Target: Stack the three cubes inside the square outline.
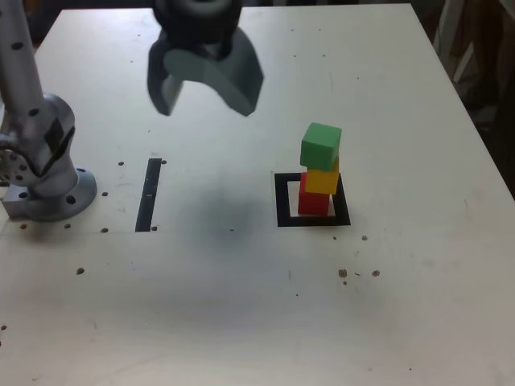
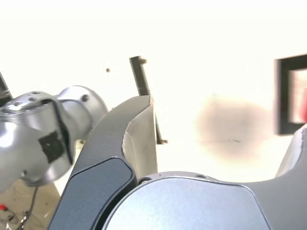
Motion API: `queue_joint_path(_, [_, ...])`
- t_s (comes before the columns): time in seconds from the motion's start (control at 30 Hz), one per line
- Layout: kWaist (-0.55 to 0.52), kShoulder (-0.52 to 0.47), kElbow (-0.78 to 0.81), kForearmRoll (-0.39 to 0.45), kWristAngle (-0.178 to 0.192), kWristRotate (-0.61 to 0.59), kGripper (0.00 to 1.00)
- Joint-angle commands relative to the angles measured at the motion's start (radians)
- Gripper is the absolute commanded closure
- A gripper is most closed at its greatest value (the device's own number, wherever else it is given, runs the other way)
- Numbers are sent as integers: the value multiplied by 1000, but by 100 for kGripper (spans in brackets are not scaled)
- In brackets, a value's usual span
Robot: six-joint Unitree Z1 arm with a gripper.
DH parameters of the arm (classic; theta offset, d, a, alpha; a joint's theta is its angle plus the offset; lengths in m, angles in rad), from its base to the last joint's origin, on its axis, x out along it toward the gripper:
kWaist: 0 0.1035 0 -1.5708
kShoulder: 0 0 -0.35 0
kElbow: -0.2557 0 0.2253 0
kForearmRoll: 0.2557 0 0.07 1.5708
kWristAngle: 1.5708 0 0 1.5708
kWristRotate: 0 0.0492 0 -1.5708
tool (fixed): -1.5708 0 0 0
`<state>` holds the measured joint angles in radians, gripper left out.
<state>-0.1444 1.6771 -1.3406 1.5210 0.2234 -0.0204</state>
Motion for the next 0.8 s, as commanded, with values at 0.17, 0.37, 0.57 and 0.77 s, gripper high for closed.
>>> queue_joint_path(0.17, [-1,-84,272,-148,-39,-62,1])
queue_joint_path(0.37, [-1,-91,449,-307,-91,-98,1])
queue_joint_path(0.57, [-1,-81,559,-428,-141,-102,1])
queue_joint_path(0.77, [-1,-77,576,-459,-152,-103,1])
